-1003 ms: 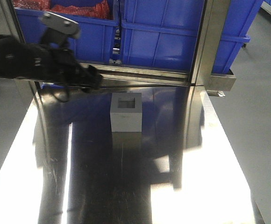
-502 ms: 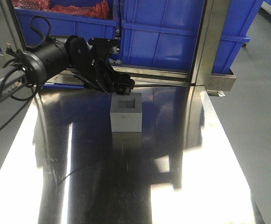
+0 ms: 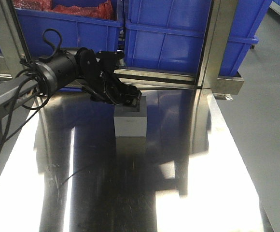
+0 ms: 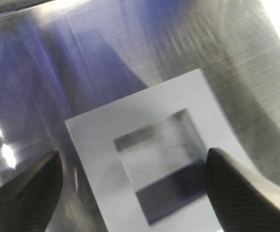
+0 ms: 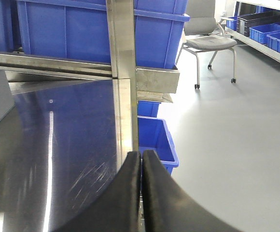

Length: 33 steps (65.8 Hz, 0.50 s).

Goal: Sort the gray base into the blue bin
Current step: 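Reach the left gripper down over the gray square block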

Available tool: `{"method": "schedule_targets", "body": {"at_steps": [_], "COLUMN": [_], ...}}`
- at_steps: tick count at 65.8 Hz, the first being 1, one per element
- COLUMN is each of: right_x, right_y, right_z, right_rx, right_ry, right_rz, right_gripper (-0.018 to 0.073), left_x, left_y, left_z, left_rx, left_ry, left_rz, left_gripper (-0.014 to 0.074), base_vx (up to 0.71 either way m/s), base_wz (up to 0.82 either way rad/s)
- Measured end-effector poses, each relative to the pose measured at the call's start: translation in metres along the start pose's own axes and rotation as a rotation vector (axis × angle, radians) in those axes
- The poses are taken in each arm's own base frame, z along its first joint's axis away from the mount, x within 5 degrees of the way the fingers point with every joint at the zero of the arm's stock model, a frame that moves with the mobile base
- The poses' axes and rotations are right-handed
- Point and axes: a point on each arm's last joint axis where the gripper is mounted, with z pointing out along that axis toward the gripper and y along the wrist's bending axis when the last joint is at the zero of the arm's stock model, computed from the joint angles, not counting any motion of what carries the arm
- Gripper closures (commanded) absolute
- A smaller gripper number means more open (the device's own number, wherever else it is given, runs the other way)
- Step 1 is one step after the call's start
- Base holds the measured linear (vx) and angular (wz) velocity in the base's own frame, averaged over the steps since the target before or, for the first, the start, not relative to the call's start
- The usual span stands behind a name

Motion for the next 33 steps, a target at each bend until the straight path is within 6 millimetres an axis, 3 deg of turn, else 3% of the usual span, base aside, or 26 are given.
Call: {"method": "schedule_targets", "body": {"at_steps": [23, 33], "right_x": [0.0, 0.0], "right_y": [0.0, 0.0], "right_z": [0.0, 0.0], "right_rx": [0.0, 0.0], "right_ry": [0.0, 0.0], "right_rz": [0.0, 0.0], "right_gripper": [0.0564, 0.0564], "left_x": [0.006, 0.006], "left_y": [0.004, 0.004], "left_z": [0.015, 0.015], "left_rx": [-0.009, -0.008], "left_ry": [0.032, 0.032], "left_rz": [-0.009, -0.01], "left_gripper": [0.0012, 0.0104], "base_vx": [0.0, 0.0], "base_wz": [0.0, 0.0]}}
